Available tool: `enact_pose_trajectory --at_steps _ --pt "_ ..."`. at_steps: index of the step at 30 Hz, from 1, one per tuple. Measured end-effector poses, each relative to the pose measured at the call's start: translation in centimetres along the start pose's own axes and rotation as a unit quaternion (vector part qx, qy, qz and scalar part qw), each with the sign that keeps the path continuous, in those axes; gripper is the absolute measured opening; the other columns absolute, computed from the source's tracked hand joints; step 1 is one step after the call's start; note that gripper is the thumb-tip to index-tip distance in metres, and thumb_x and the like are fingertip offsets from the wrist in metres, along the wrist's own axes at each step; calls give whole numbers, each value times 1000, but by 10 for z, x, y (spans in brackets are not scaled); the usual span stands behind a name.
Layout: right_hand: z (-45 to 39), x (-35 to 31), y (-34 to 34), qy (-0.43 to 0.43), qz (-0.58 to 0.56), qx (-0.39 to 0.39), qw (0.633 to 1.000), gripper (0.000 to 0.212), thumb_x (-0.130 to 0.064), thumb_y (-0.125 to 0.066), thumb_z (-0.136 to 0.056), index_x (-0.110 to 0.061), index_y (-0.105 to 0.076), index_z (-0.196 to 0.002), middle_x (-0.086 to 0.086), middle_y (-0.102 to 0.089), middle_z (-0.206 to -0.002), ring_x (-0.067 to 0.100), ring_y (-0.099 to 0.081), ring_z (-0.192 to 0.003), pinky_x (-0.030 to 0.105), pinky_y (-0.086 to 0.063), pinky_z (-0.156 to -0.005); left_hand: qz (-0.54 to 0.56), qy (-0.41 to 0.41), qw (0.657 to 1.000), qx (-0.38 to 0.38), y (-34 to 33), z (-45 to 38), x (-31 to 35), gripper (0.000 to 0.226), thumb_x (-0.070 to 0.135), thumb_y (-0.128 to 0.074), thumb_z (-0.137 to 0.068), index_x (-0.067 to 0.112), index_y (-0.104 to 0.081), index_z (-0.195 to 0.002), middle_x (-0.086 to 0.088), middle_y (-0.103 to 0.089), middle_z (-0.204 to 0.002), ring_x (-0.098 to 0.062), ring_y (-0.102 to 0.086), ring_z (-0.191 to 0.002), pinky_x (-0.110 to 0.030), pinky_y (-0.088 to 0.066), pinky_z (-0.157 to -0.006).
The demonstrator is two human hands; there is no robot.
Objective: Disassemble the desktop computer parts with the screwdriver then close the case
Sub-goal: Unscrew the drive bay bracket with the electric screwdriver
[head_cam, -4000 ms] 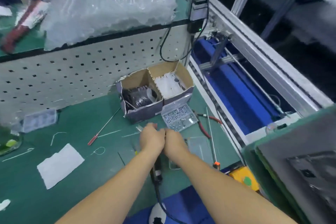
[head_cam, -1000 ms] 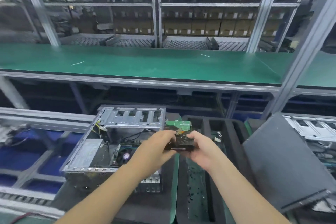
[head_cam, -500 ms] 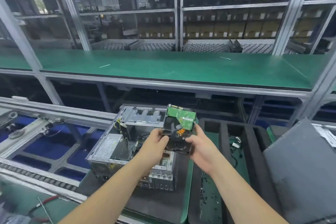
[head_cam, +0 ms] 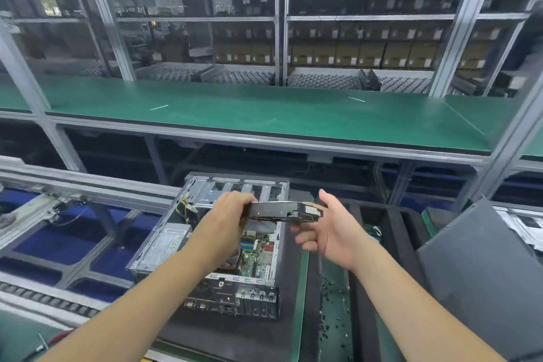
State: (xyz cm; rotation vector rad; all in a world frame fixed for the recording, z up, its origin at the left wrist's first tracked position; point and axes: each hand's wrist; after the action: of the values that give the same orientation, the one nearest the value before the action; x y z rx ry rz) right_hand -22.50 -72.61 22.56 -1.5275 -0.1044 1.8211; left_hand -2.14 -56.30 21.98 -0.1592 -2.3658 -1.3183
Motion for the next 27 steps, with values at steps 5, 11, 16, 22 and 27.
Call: enact_pose_trajectory --at_steps 5,11,16,22,27 --pt "-5 -7 -10 -30 48 38 998 20 -29 -56 -102 -10 -58 -106 11 -63 -76 17 -54 -50 22 -43 -40 -29 -77 996 37 -1 -6 -12 51 -7 -65 -88 31 -48 -118 8 -55 -110 -17 -54 -103 -43 -53 -82" --pt "-8 -3 -1 -52 145 -3 988 53 -47 -37 -110 -5 -65 -127 21 -73 -111 31 -72 -83 31 -54 -54 114 -15 993 -31 16 -20 -13 50 3 -57 -99 50 -54 -115 31 -58 -114 8 -55 -112 -6 -40 -91" --pt "-14 6 0 -12 88 -12 996 36 -33 -48 -107 -16 -75 -125 18 -69 -134 33 -69 -116 53 -58 -92 213 72 954 -196 46 -48 -11 31 23 -61 -101 48 -68 -117 23 -71 -113 3 -64 -108 -18 -50 -92" --pt "-19 1 -5 -19 72 -20 997 98 -86 -30 -93 -5 -67 -135 33 -51 -148 42 -55 -132 59 -35 -120 246 133 921 -271 63 -58 -23 22 45 -56 -102 49 -69 -119 21 -66 -127 -6 -63 -118 -29 -51 -100" --pt "-10 -7 -11 -6 199 -23 980 61 -69 -63 -90 -12 -65 -111 13 -52 -89 27 -51 -78 34 -51 -58 299 171 885 -314 63 -67 -27 22 39 -59 -102 36 -73 -118 4 -75 -108 -14 -70 -97 -37 -57 -92"
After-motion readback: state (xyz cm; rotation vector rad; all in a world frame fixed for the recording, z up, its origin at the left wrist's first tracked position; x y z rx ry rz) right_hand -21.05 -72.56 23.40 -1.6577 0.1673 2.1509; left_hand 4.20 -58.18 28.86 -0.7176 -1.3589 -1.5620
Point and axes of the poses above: each hand's wrist, its own z-axis away from the middle knuckle, its own y-axis out of the back of the hand, x = y × z
